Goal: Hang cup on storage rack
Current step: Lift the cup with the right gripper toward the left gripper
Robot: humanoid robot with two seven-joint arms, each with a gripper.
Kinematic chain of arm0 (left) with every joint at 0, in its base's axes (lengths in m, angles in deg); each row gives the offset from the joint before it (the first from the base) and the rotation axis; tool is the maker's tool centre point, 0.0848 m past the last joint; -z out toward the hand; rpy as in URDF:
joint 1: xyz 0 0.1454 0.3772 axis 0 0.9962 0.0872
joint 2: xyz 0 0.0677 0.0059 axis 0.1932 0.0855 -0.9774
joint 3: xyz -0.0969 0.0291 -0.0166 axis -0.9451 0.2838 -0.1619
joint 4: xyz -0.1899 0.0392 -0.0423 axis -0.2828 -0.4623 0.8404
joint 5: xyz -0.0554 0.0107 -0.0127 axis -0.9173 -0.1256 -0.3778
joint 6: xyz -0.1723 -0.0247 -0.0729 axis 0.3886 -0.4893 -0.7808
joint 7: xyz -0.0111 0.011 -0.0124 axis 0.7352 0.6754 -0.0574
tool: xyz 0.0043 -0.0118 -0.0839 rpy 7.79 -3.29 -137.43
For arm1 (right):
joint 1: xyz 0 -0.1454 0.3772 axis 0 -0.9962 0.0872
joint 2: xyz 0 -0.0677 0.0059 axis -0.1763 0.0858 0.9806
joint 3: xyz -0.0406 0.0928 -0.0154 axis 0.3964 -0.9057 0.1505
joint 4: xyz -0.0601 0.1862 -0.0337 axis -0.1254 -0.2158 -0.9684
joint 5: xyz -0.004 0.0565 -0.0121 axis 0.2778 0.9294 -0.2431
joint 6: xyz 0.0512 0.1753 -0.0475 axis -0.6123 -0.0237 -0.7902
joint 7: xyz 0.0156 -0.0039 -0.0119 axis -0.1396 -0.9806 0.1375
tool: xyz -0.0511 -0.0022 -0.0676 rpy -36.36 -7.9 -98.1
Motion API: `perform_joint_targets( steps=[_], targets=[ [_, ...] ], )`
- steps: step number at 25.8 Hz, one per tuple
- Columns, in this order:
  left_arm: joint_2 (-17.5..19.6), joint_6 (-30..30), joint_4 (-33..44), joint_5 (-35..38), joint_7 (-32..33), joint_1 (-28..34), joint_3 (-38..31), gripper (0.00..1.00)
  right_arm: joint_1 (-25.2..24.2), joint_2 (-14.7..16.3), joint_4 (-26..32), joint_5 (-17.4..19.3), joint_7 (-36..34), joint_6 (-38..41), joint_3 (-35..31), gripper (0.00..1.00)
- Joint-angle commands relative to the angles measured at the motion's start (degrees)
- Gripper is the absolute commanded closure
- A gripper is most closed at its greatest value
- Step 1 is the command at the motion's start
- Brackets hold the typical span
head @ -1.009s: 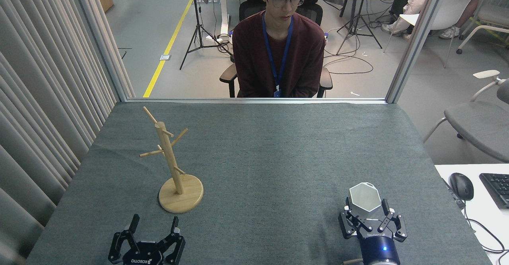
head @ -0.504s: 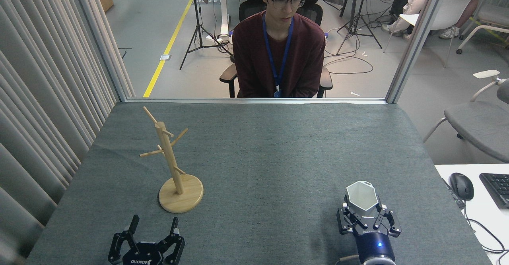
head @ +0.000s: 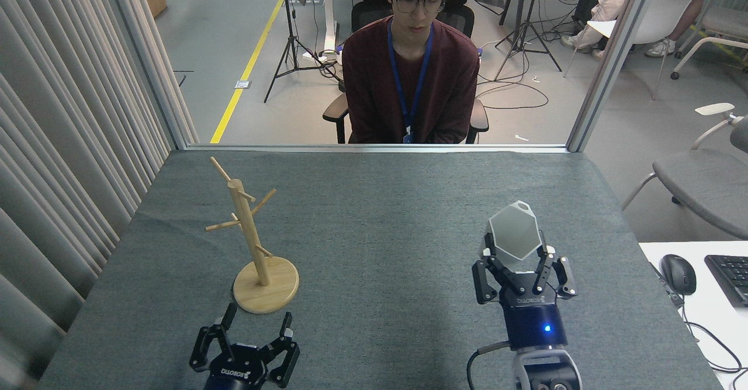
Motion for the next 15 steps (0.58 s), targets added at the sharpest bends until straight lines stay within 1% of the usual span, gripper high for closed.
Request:
perform_joint_targets(
  steps=[1,3,5,7,9,13,15],
  targets=[
    [0.12,-0.38,-1.38,2.94,0.03,-2.38,6.02,0.00,-0.36,-1.43,4.62,-1.36,0.15,1.17,6.49,0.39],
    [0.47,-0.30,-3.22,8.39,0.12,-4.66,10.07,0.00,-0.71,-1.96,4.62,-3.39,0.15,1.17,9.21,0.39],
    [-0.41,-0.12,-5.51,12.52,0.21,-7.21,11.91,0.00,-2.56,-3.63,4.62,-6.11,0.06,1.17,11.32,0.39],
    [-1.11,0.14,-6.13,13.14,0.56,-7.83,13.23,0.00,-4.58,-5.21,4.79,-8.66,-0.20,1.26,12.82,0.39],
    [-1.38,0.14,-6.04,13.14,0.65,-7.92,14.02,0.00,-6.34,-6.62,5.06,-10.42,-0.47,1.35,14.31,0.39],
    [-1.38,-0.12,-5.60,13.14,0.74,-7.92,14.90,0.00,-9.59,-7.58,5.67,-12.00,-1.17,1.35,16.24,0.38],
    [-1.38,-0.38,-5.51,13.14,0.74,-7.92,14.90,0.00,-9.94,-7.58,5.67,-12.18,-1.79,1.35,16.51,0.38]
  ],
)
